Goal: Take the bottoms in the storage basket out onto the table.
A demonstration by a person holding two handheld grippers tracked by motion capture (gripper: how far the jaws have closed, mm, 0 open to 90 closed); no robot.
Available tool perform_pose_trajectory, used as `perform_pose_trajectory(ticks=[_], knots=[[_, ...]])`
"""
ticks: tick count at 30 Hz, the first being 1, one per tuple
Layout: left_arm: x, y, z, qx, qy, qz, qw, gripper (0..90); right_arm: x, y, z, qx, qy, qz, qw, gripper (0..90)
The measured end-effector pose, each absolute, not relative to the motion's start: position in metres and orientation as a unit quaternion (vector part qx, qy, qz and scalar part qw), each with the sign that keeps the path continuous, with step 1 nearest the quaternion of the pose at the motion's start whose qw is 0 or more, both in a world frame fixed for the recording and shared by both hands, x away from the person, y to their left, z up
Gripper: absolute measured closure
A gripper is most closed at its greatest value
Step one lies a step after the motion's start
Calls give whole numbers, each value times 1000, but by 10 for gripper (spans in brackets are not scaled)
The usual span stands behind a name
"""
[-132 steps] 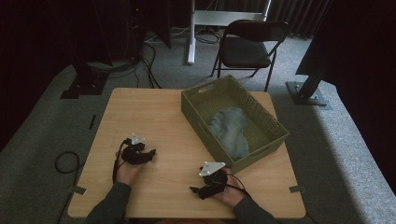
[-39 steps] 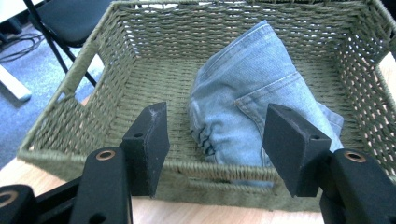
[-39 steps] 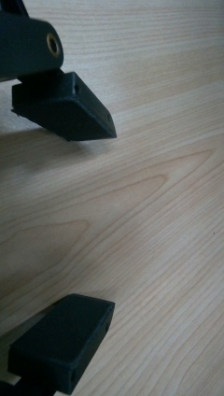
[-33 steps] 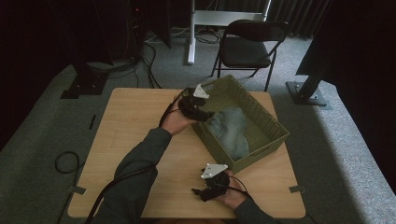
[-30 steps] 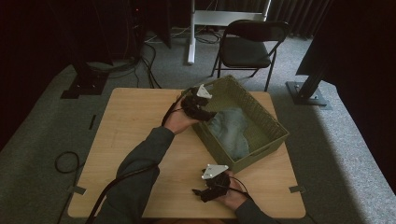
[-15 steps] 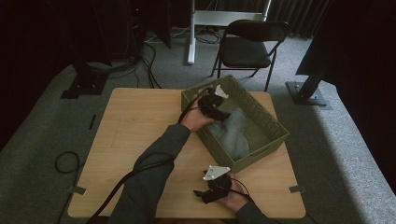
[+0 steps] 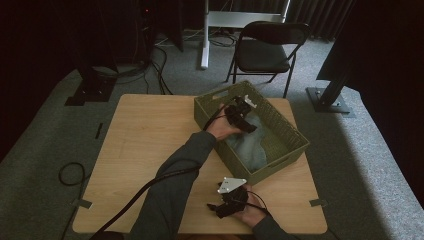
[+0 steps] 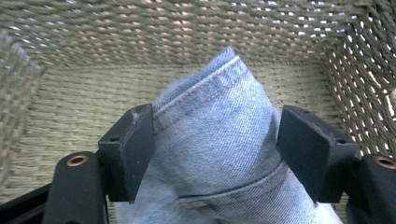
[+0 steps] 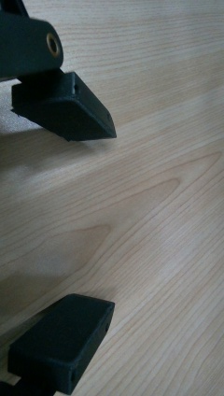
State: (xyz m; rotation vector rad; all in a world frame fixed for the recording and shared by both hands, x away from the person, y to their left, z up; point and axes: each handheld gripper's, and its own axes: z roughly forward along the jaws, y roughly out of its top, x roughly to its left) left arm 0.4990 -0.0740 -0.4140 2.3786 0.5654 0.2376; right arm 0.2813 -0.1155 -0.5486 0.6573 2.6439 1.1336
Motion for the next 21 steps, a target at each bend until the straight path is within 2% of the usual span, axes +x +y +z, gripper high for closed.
perform_pose_trajectory(ticks=[5, 8, 11, 13, 21], knots=[[498, -80, -419, 921, 213, 73, 319, 294, 281, -116, -549, 222, 892, 382, 95, 150], [496, -81, -421, 925, 209, 70, 309, 414, 281, -116, -549, 222, 892, 382, 95, 150], [493, -81, -421, 930, 199, 80, 300, 612, 281, -116, -549, 222, 892, 382, 95, 150], [492, -78, -420, 928, 200, 80, 303, 672, 281, -116, -549, 222, 892, 382, 95, 150], [496, -56, -406, 909, 230, 71, 340, 704, 281, -116, -549, 222, 892, 382, 95, 150]])
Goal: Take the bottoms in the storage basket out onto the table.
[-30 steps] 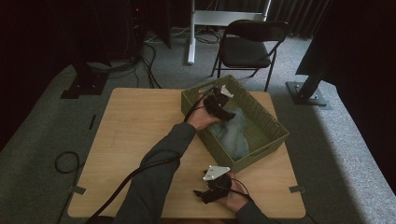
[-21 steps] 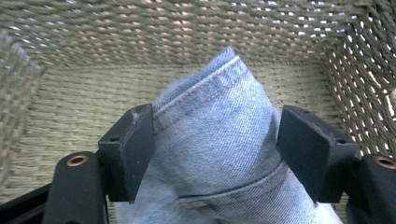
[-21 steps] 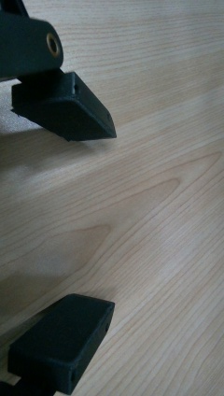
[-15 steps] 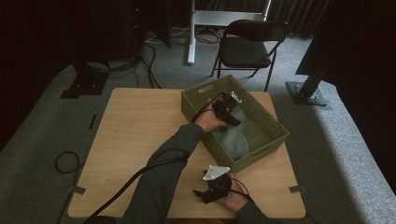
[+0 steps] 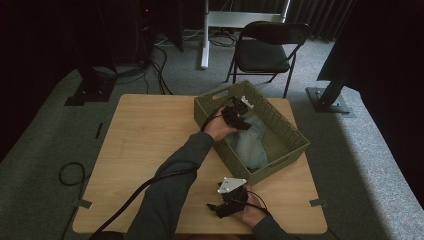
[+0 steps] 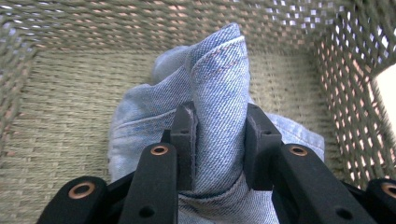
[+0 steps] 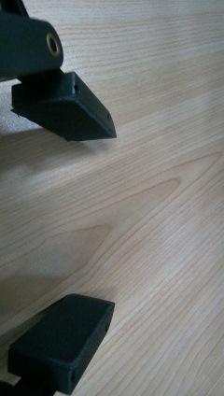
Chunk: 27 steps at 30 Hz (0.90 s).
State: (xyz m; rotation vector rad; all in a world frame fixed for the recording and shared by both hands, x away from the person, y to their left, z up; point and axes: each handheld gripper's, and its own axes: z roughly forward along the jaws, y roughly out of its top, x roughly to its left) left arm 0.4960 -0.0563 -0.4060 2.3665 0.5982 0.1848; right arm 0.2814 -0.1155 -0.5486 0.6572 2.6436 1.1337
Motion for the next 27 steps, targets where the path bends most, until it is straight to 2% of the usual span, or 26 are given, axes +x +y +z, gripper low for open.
perform_pose_trajectory(ticks=[27], knots=[[492, -42, -347, 881, 241, 109, 391, 711, 281, -115, -548, 223, 892, 382, 94, 150]])
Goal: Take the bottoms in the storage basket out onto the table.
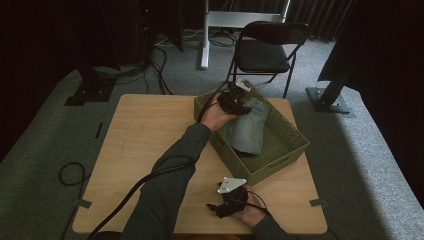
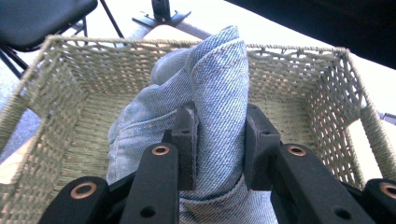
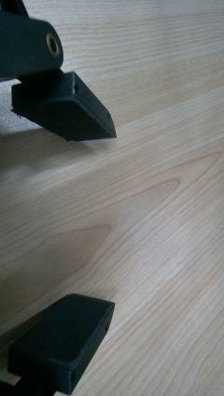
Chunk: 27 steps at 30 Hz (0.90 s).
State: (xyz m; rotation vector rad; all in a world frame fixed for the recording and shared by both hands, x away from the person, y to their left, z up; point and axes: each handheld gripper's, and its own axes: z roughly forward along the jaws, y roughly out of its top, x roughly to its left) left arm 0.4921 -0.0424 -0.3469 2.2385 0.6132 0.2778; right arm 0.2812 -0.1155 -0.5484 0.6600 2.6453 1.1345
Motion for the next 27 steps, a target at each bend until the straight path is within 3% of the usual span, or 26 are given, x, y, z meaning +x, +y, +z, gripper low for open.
perform_pose_trajectory(ticks=[18, 27], knots=[[491, -30, -316, 872, 249, 134, 399, 711, 281, -116, -548, 222, 893, 381, 95, 150], [481, 0, -292, 866, 259, 162, 397, 711, 281, -116, -549, 221, 892, 382, 95, 150]])
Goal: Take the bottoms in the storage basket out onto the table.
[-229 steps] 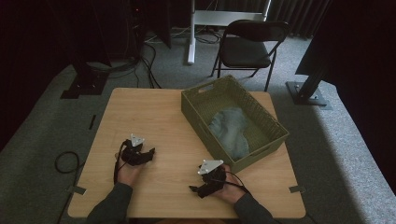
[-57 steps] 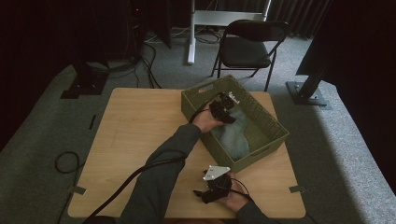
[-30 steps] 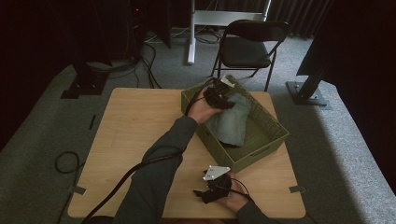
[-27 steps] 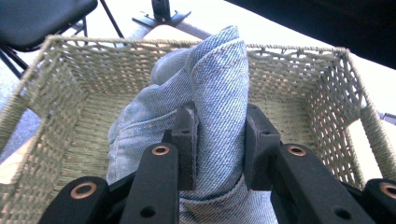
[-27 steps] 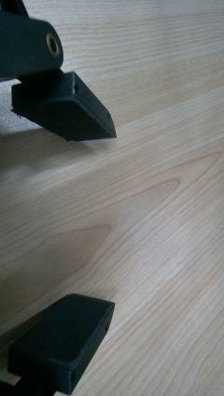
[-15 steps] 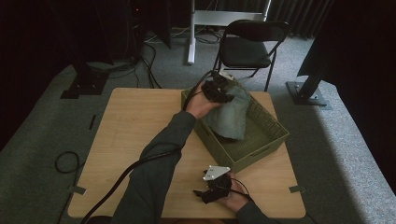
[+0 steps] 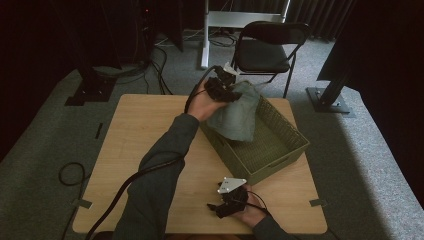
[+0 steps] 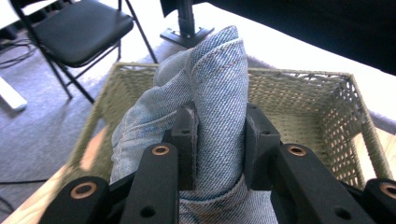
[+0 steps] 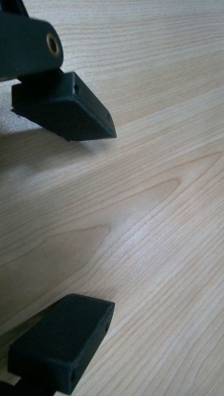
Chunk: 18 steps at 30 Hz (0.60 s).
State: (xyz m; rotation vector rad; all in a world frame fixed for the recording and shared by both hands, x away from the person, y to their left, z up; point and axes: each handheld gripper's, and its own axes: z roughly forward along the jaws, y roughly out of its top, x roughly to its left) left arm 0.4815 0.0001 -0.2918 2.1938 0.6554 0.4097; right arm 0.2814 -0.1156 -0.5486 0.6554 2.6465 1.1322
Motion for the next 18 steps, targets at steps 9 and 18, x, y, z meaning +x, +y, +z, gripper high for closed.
perform_pose_trajectory(ticks=[9, 18], knots=[[472, 46, -279, 849, 283, 171, 412, 711, 282, -116, -549, 221, 892, 381, 95, 150], [459, 96, -278, 837, 307, 185, 413, 711, 282, -116, -549, 222, 892, 382, 95, 150]])
